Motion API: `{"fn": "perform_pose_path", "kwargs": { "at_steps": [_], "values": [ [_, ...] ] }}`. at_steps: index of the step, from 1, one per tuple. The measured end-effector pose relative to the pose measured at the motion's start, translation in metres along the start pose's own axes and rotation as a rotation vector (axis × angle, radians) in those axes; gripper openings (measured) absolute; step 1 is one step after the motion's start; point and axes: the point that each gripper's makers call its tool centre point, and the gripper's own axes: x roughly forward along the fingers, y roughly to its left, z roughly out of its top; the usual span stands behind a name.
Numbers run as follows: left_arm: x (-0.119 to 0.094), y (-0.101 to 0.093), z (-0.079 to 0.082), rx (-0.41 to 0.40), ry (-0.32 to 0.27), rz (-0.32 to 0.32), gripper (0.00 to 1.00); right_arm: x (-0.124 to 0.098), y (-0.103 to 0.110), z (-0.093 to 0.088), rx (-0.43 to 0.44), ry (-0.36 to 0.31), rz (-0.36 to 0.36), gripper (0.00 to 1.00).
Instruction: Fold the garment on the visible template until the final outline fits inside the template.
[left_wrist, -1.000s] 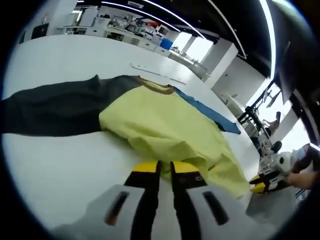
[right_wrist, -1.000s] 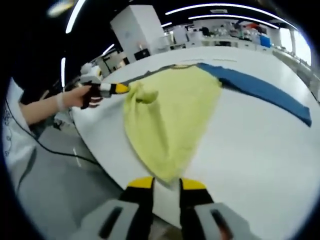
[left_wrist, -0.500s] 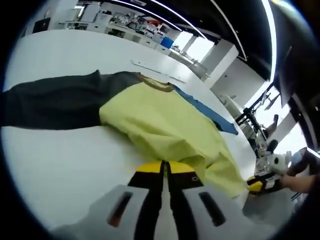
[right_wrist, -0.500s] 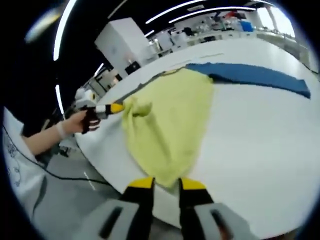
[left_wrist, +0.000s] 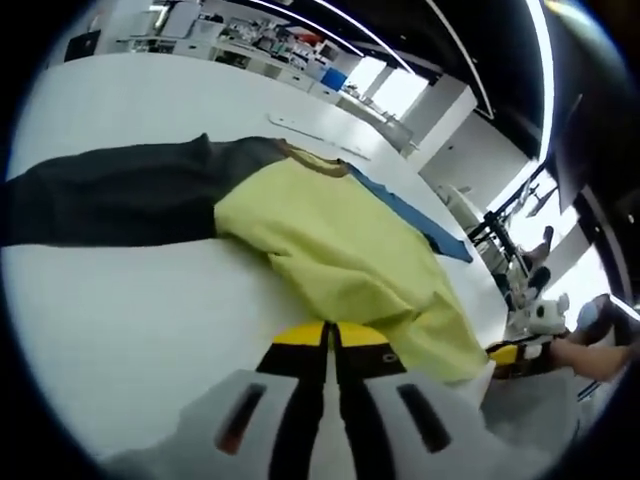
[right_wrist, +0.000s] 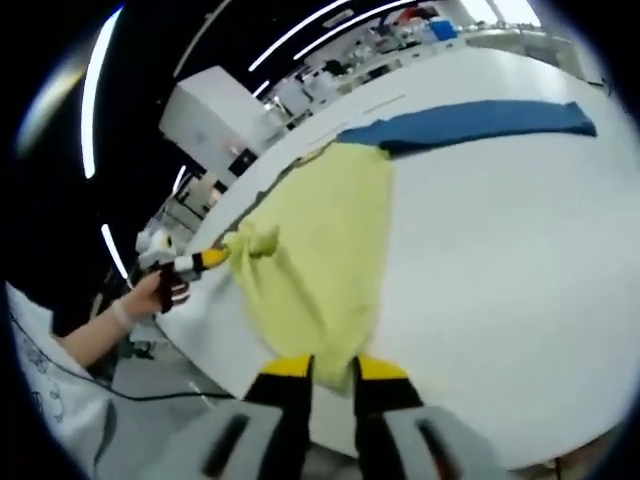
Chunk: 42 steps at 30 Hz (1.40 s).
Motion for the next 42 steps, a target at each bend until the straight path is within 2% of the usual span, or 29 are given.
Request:
{"fn": "perform_pose_path", "kwargs": {
  "at_steps": [5, 14, 19, 24, 26, 28, 31, 35, 42],
  "values": [
    [-0.011, 0.008, -0.005, -0.011, 0.011, 0.002, 0.0, 0.002, -0.001, -0.003, 0.02, 0.012, -0.004, 0.0],
    [-0.037, 0.018, -0.015, -0.043, 0.051, -0.007, 0.0, -0.004, -0.008, -0.001, 0.005, 0.022, -0.013, 0.0],
    [-0.05, 0.017, -0.024, -0.047, 0.084, -0.019, 0.0, -0.008, -0.014, 0.002, -0.001, 0.022, -0.023, 0.0],
    [-0.065, 0.017, -0.036, -0.061, 0.109, -0.019, 0.0, -0.01, -0.012, 0.001, -0.006, 0.026, -0.029, 0.0],
    [-0.071, 0.02, -0.043, -0.068, 0.123, -0.008, 0.0, -0.01, -0.014, 0.0, -0.007, 0.03, -0.031, 0.0],
    [-0.076, 0.011, -0.054, -0.072, 0.13, -0.007, 0.0, -0.012, -0.016, 0.001, -0.011, 0.035, -0.033, 0.0],
    [-0.085, 0.014, -0.063, -0.102, 0.13, -0.004, 0.0, -0.014, -0.018, 0.004, -0.02, 0.042, -0.037, 0.0],
    [-0.093, 0.016, -0.075, -0.135, 0.138, 0.002, 0.0, -0.016, -0.018, 0.005, -0.024, 0.049, -0.038, 0.0],
    [-0.102, 0.012, -0.095, -0.141, 0.193, -0.003, 0.0, -0.018, -0.024, 0.006, -0.033, 0.067, -0.049, 0.0]
  ]
}}
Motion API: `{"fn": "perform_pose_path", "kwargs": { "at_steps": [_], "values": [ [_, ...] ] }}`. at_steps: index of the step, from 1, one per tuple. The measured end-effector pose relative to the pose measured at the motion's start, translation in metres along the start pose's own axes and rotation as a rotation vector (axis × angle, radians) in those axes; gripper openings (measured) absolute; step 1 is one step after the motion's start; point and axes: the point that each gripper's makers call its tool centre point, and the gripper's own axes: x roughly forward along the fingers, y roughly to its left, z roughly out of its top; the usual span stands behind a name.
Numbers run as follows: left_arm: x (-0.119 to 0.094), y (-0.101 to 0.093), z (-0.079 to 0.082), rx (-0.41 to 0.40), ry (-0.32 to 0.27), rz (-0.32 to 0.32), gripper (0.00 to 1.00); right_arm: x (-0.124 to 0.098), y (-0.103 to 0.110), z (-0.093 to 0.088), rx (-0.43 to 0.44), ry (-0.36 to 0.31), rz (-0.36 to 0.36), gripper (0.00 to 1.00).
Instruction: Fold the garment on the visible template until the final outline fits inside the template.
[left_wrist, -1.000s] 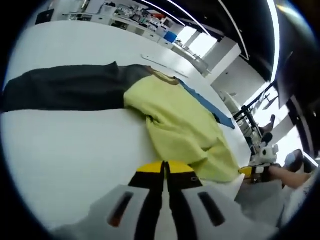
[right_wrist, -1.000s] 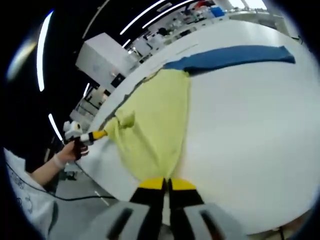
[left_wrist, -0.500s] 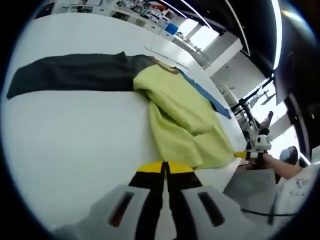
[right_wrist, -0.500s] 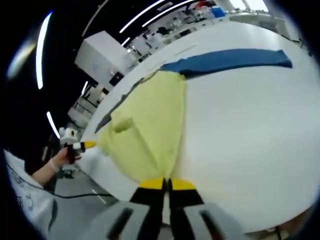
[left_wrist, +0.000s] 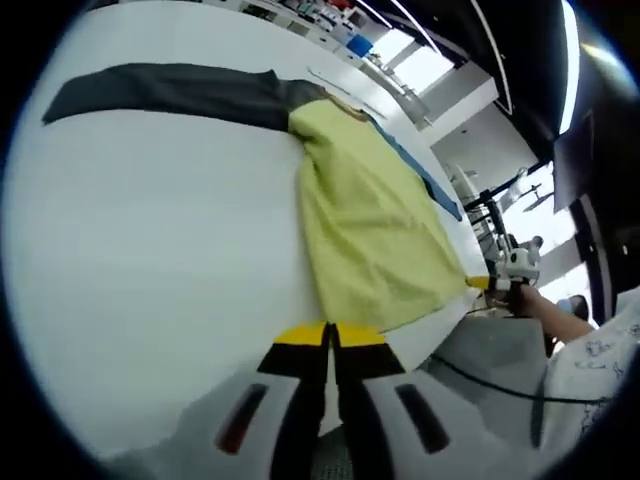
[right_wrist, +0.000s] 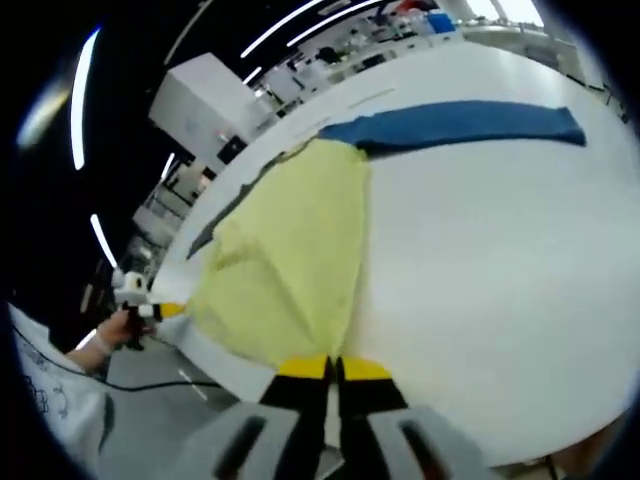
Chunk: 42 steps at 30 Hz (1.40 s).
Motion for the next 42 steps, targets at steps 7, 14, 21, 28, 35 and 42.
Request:
{"fn": "perform_pose_path", "kwargs": {
  "at_steps": [7, 14, 21, 28, 35, 42],
  "values": [
    [-0.003, -0.003, -0.014, -0.028, 0.028, 0.004, 0.0, 0.0, -0.002, 0.0, 0.001, 0.012, -0.009, 0.0],
    [-0.003, -0.003, -0.03, -0.08, 0.057, 0.012, 0.0, -0.001, -0.006, -0.005, -0.001, 0.037, -0.026, 0.0],
    [-0.002, -0.006, -0.036, -0.085, 0.059, 0.015, 0.0, -0.001, -0.007, -0.006, -0.006, 0.042, -0.031, 0.0],
    [-0.004, -0.008, -0.037, -0.057, 0.07, 0.037, 0.0, -0.001, -0.008, -0.008, -0.015, 0.055, -0.037, 0.0],
    [-0.005, -0.009, -0.037, -0.009, 0.083, 0.054, 0.0, -0.002, -0.008, -0.009, -0.045, 0.062, -0.046, 0.0],
    [-0.006, -0.007, -0.028, 0.146, 0.026, 0.038, 0.01, -0.003, -0.001, -0.01, -0.087, 0.069, -0.009, 0.04]
  ]
}}
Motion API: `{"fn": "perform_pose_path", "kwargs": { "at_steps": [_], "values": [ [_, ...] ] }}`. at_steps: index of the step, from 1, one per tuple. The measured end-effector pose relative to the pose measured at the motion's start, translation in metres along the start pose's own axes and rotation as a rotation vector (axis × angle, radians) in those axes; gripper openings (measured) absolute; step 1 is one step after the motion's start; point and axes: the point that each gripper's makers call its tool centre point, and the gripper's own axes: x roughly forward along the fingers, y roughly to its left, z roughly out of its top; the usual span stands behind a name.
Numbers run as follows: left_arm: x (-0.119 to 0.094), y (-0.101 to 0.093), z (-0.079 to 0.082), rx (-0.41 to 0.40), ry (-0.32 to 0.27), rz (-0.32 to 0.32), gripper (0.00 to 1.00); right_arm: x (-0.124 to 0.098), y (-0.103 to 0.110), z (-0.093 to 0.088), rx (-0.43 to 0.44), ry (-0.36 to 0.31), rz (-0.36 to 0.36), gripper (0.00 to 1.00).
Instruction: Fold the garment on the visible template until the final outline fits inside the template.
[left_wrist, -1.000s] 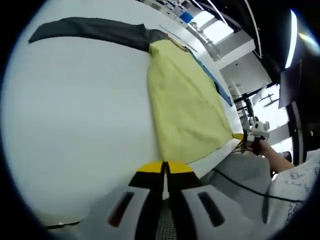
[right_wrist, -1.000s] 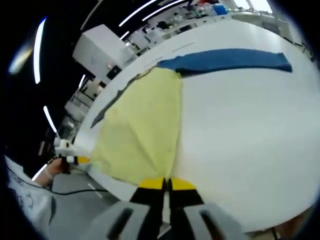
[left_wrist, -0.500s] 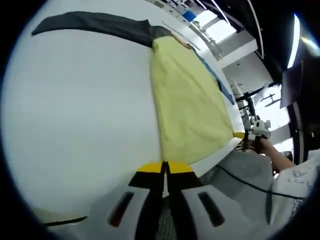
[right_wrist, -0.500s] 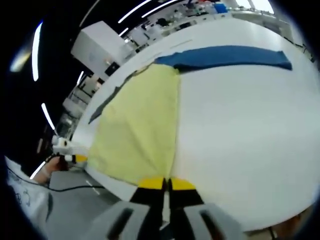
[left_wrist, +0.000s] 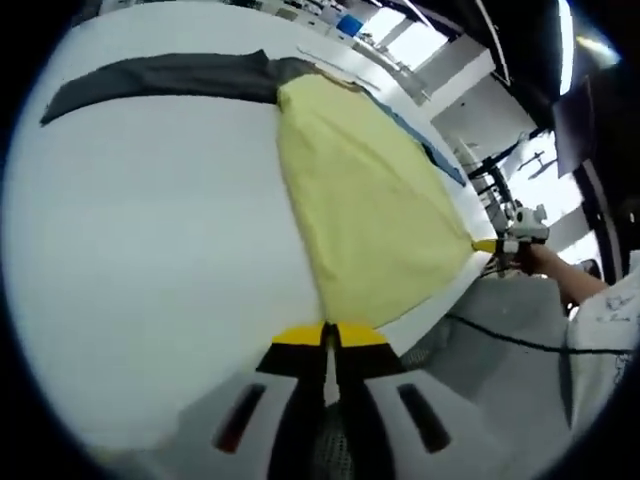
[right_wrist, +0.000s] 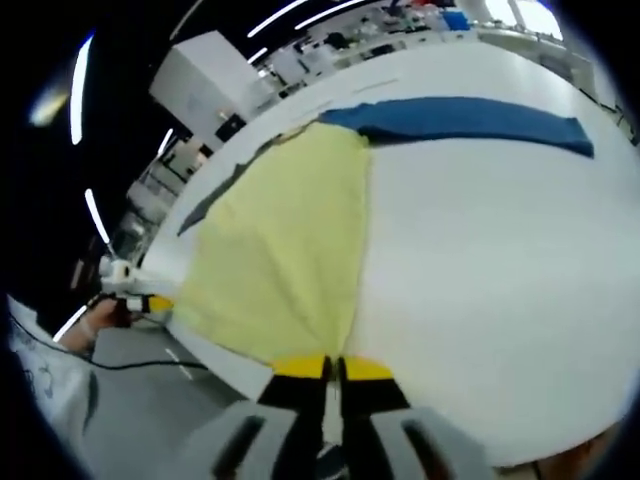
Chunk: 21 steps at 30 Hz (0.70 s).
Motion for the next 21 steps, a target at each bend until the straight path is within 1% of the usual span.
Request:
{"fn": "perform_pose_path", "kwargs": {
  "at_steps": [1, 2, 3, 4, 5, 6, 7, 8, 9, 10, 11, 13, 14, 16, 17, 18, 19, 21],
  "values": [
    [-0.001, 0.0, 0.003, -0.026, -0.018, -0.018, 0.01, -0.002, 0.003, 0.002, -0.003, -0.012, 0.023, 0.11],
    [-0.003, -0.002, 0.011, -0.051, -0.068, -0.049, 0.02, -0.002, 0.001, 0.004, 0.004, -0.022, 0.024, 0.16],
    [-0.005, 0.0, 0.016, -0.058, -0.096, -0.054, 0.03, -0.004, 0.001, 0.007, -0.003, -0.037, 0.029, 0.2],
    [-0.007, 0.004, 0.02, -0.047, -0.113, -0.047, 0.05, -0.006, 0.004, 0.01, -0.014, -0.047, 0.035, 0.22],
    [-0.01, 0.008, 0.022, -0.027, -0.117, -0.032, 0.11, -0.008, 0.006, 0.013, -0.022, -0.056, 0.043, 0.23],
    [-0.011, 0.01, 0.025, -0.001, -0.126, -0.02, 0.18, -0.009, 0.013, 0.019, -0.049, -0.091, 0.07, 0.27],
    [-0.012, 0.012, 0.029, 0.046, -0.14, -0.013, 0.26, -0.01, 0.017, 0.022, -0.066, -0.113, 0.089, 0.34],
    [-0.013, 0.014, 0.032, 0.07, -0.147, 0.001, 0.38, -0.013, 0.021, 0.024, -0.047, -0.121, 0.107, 0.43],
    [-0.014, 0.015, 0.037, 0.104, -0.162, 0.003, 0.45, -0.014, 0.021, 0.025, -0.042, -0.117, 0.106, 0.55],
    [-0.014, 0.016, 0.038, 0.11, -0.162, 0.009, 0.52, -0.015, 0.023, 0.031, -0.08, -0.146, 0.109, 0.62],
    [-0.014, 0.018, 0.041, 0.121, -0.163, 0.016, 0.58, -0.016, 0.022, 0.034, -0.102, -0.155, 0.098, 0.66],
    [-0.014, 0.02, 0.045, 0.144, -0.18, 0.025, 0.67, -0.018, 0.016, 0.035, -0.123, -0.147, 0.088, 0.7],
    [-0.013, 0.022, 0.049, 0.15, -0.193, 0.037, 0.75, -0.018, 0.013, 0.038, -0.124, -0.151, 0.082, 0.72],
    [-0.012, 0.023, 0.056, 0.175, -0.221, 0.039, 0.9, -0.019, 0.008, 0.043, -0.129, -0.164, 0.064, 0.84],
    [-0.012, 0.021, 0.056, 0.186, -0.222, 0.04, 0.96, -0.019, 0.006, 0.045, -0.135, -0.175, 0.052, 0.9],
    [-0.011, 0.019, 0.058, 0.197, -0.222, 0.037, 0.99, -0.02, 0.005, 0.048, -0.142, -0.183, 0.041, 0.96],
    [-0.011, 0.017, 0.059, 0.215, -0.221, 0.03, 0.98, -0.021, 0.001, 0.05, -0.151, -0.185, 0.023, 0.99],
    [-0.01, 0.014, 0.061, 0.235, -0.211, 0.019, 0.99, -0.022, -0.004, 0.054, -0.165, -0.185, 0.003, 1.0]
  ]
}}
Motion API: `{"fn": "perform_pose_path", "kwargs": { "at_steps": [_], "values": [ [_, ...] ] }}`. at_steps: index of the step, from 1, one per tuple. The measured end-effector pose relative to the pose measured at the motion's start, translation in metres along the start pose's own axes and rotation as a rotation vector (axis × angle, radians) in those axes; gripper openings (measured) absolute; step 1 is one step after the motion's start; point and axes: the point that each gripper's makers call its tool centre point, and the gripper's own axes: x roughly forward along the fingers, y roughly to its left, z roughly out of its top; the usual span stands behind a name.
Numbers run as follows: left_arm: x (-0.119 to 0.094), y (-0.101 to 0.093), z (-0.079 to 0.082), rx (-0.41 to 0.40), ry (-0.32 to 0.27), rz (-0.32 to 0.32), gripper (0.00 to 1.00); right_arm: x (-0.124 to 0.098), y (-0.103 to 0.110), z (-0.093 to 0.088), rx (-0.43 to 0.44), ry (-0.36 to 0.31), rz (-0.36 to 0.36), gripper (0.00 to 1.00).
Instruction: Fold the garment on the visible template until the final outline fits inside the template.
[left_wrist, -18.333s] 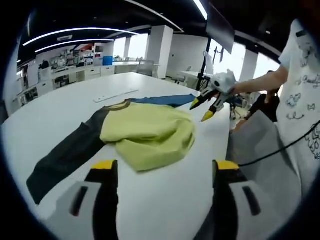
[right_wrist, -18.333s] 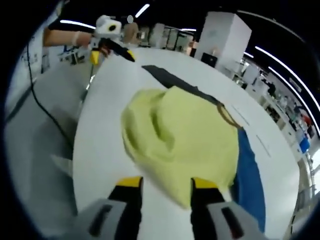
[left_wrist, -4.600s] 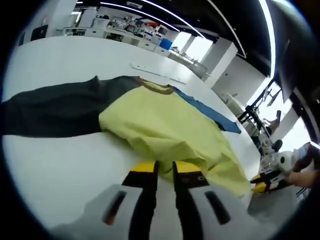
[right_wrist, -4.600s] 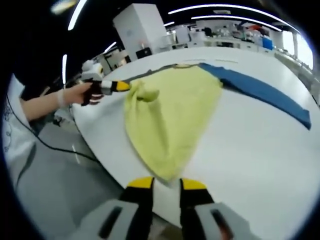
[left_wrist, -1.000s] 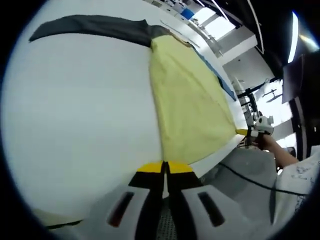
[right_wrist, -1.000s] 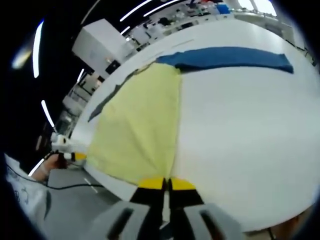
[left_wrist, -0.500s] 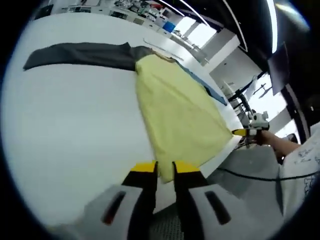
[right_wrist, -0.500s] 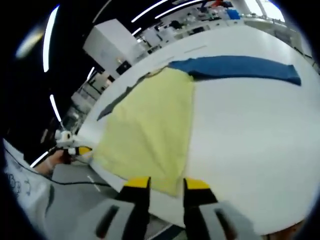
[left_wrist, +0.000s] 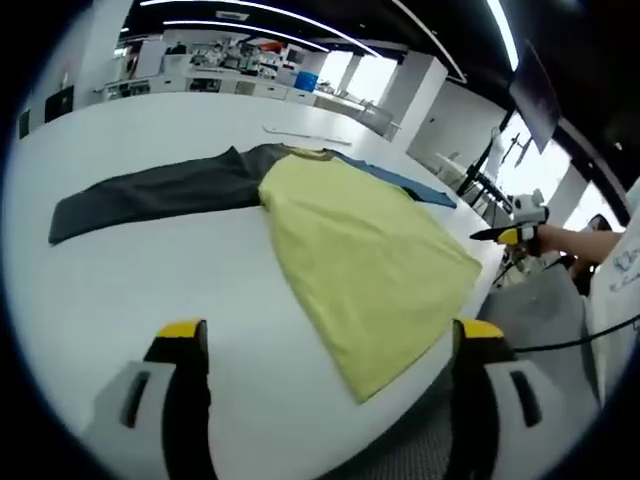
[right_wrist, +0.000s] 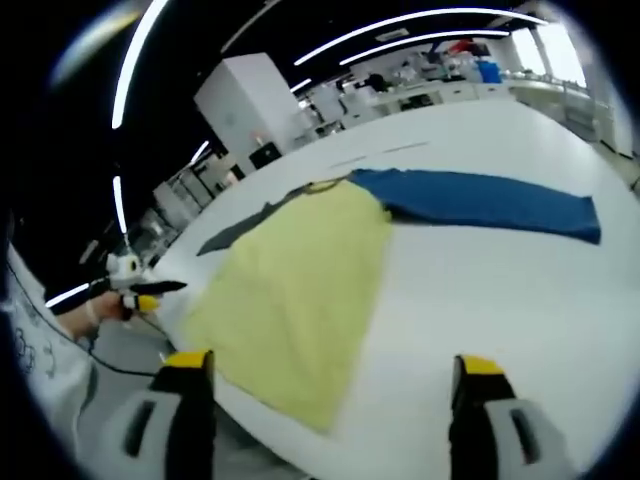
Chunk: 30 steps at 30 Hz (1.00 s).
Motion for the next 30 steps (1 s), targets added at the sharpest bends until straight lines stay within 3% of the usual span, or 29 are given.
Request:
{"fn": "perform_pose_path", "kwargs": {
  "at_steps": [5, 11, 14, 18, 22, 27, 30],
  "values": [
    [0.002, -0.005, 0.013, 0.042, -0.012, -0.011, 0.99, -0.002, -0.021, 0.008, -0.028, -0.003, -0.051, 1.0],
    [0.002, -0.008, 0.025, 0.068, -0.014, -0.023, 0.99, -0.012, -0.066, 0.03, 0.022, -0.032, -0.142, 1.0],
    [0.003, -0.008, 0.029, 0.064, -0.018, -0.022, 0.99, -0.019, -0.099, 0.048, 0.02, -0.057, -0.239, 0.98],
    [0.002, -0.016, 0.036, 0.075, -0.028, -0.021, 0.98, -0.031, -0.148, 0.074, 0.115, -0.117, -0.338, 0.91],
    [0.004, -0.023, 0.04, 0.068, -0.028, -0.015, 0.98, -0.04, -0.179, 0.092, 0.161, -0.156, -0.406, 0.88],
    [0.003, -0.017, 0.036, 0.069, -0.011, -0.003, 0.96, -0.045, -0.218, 0.1, 0.271, -0.185, -0.503, 0.72],
    [0.002, -0.011, 0.029, 0.051, -0.001, 0.002, 0.95, -0.043, -0.23, 0.099, 0.35, -0.205, -0.543, 0.65]
  ]
}}
